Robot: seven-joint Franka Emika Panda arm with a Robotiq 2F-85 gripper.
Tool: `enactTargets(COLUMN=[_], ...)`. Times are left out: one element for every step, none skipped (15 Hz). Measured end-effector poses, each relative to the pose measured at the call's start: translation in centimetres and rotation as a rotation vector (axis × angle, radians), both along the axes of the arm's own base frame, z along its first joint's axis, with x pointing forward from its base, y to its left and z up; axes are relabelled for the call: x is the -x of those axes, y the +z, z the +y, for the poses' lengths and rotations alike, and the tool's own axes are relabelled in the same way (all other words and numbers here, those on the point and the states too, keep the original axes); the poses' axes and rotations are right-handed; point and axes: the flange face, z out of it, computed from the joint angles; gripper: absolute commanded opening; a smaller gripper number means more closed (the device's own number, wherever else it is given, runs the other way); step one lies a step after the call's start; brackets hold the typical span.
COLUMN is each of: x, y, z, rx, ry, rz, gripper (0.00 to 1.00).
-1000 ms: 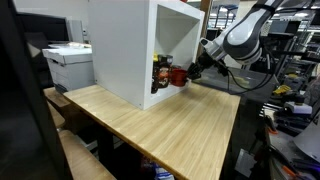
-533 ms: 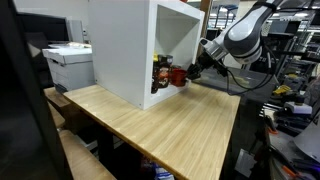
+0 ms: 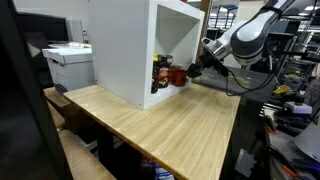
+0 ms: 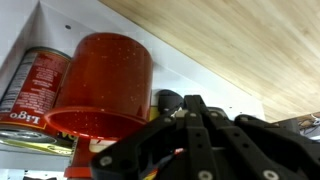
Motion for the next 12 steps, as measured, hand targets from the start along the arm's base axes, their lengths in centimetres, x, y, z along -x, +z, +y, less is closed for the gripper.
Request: enactTargets(x=[0.07, 0.16, 0.23, 0.30, 0.32, 0.29, 0.24, 0.23, 0.22, 0.22, 0.20, 0.20], y=[-0.05, -0.09, -0.15, -0.27, -0.35, -0.41, -0.40, -0.40, -0.39, -0.39, -0.39, -0.40], z=[-0.13, -0.24, -0.29, -0.26, -0.30, -0.47, -0.52, -0.51, -0.49, -0.50, -0.53, -0.57], rx=[-0.012, -0.022, -0.027, -0.028, -0.029, -0.029, -0.029, -0.029, -0.029, -0.029, -0.028, -0.026], ry=[-0.004, -0.006, -0.002, 0.013, 0.018, 0.017, 0.016, 0.016, 0.016, 0.016, 0.017, 0.019], rz=[0.000, 0.000, 0.002, 0.010, 0.012, 0.011, 0.010, 0.010, 0.010, 0.010, 0.009, 0.008], gripper=[0.00, 0.00, 0.26, 0.01, 0.05, 0.14, 0.21, 0.26, 0.51, 0.51, 0.53, 0.33])
